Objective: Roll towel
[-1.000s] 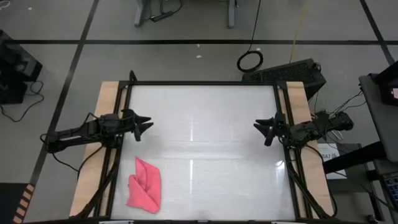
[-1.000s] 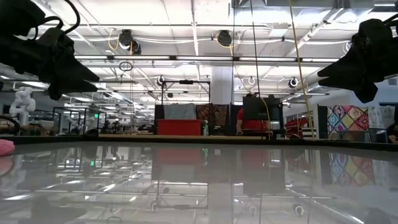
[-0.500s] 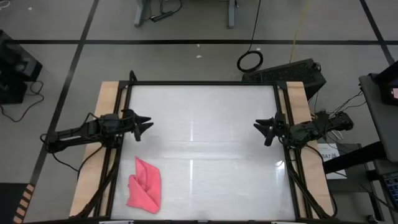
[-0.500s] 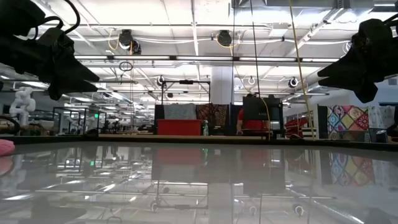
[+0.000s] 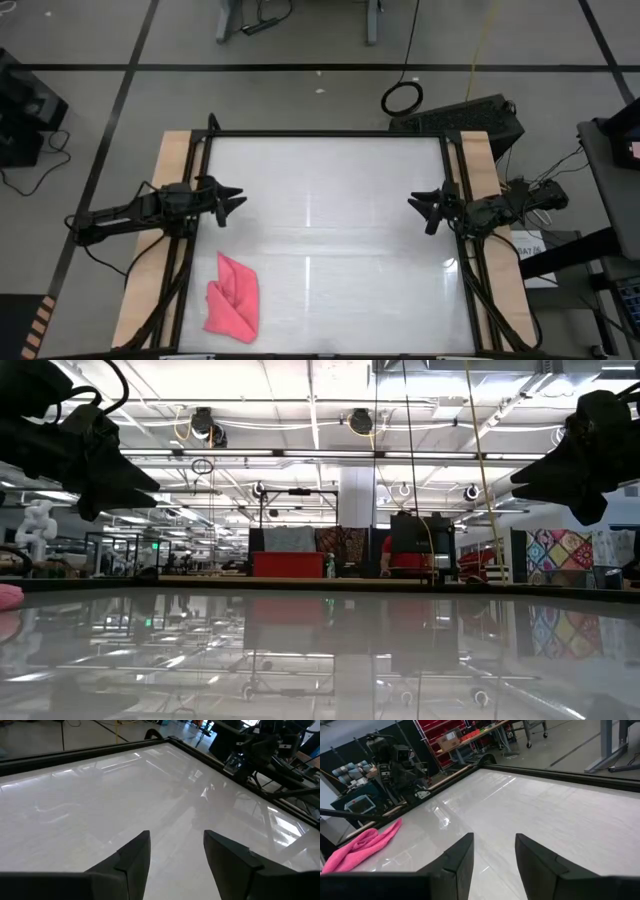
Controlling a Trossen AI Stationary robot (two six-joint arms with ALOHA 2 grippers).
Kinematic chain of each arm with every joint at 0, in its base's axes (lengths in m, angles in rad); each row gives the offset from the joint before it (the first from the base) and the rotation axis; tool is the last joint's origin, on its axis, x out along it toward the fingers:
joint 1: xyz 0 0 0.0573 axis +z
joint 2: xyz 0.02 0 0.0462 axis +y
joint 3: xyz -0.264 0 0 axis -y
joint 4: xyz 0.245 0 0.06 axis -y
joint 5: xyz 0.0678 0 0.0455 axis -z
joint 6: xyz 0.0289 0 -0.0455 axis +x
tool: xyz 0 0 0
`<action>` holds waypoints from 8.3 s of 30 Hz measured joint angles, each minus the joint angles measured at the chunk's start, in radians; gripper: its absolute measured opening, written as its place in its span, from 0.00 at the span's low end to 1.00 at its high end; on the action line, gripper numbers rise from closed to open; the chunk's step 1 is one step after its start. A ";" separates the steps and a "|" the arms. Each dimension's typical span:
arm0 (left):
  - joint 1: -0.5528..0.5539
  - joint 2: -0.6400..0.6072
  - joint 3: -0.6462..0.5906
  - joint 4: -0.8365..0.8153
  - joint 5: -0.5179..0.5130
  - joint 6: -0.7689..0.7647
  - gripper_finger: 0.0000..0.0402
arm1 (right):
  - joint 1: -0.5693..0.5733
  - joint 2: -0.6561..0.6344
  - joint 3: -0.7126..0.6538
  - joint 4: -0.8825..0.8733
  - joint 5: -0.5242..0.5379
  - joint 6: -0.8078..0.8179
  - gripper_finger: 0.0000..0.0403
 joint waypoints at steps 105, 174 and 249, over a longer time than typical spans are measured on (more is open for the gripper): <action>-0.706 1.042 0.374 -0.086 0.465 -0.469 0.47 | 0.000 0.000 0.000 0.000 0.000 0.000 0.33; -0.628 1.349 0.857 -0.322 -0.075 0.445 0.00 | 0.000 0.000 0.000 0.017 0.010 -0.031 0.33; -0.352 1.579 1.255 0.033 -0.021 1.126 0.00 | -0.039 1.183 0.395 0.848 -0.240 -0.864 0.11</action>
